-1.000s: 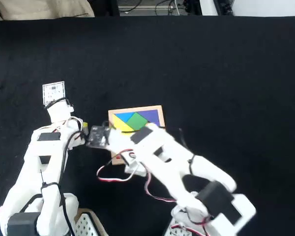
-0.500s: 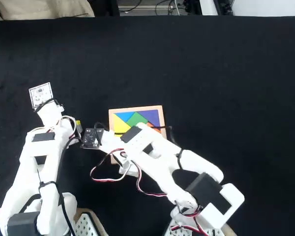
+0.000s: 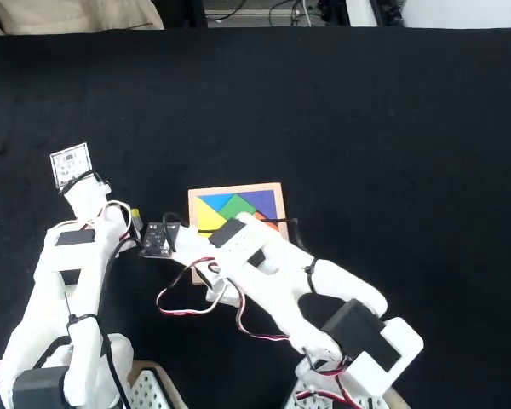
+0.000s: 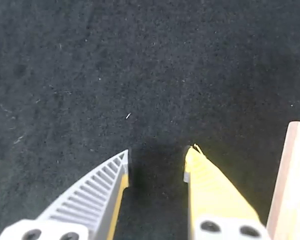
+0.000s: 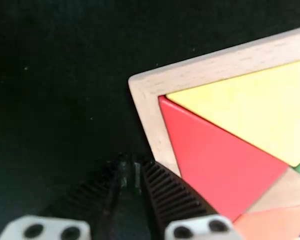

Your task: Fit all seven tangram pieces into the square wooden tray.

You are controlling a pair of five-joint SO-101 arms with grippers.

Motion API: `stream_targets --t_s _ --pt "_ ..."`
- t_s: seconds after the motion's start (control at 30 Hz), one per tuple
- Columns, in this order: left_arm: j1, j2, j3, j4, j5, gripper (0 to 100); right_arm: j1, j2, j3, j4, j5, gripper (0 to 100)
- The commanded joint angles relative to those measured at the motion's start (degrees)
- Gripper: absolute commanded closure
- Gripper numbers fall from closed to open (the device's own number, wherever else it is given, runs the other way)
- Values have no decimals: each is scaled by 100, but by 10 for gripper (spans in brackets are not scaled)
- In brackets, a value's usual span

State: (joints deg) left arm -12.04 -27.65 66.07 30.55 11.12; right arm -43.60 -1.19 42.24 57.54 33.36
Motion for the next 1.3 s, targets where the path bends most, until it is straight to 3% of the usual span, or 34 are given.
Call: stream_targets --t_s 0.0,0.3,0.43,0.6,0.8,1.1,1.27 --pt "-13 -18 -233 -70 44 809 211 -4 -681 -35 -62 988" --pt "-13 -26 -233 -70 53 809 264 -4 -778 35 -79 988" --pt "-13 -26 -233 -70 35 809 264 -110 -848 580 -44 988" --pt "-4 -70 -242 -97 53 809 316 -1253 -769 1213 -44 988" --pt "-40 -79 -945 -44 26 809 624 -2747 -154 1266 -44 988" --pt "-40 -79 -3811 2330 18 809 3138 -4277 101 1231 -88 988" --pt "-40 -79 -5332 3868 18 809 3877 -5560 -286 1266 -607 987"
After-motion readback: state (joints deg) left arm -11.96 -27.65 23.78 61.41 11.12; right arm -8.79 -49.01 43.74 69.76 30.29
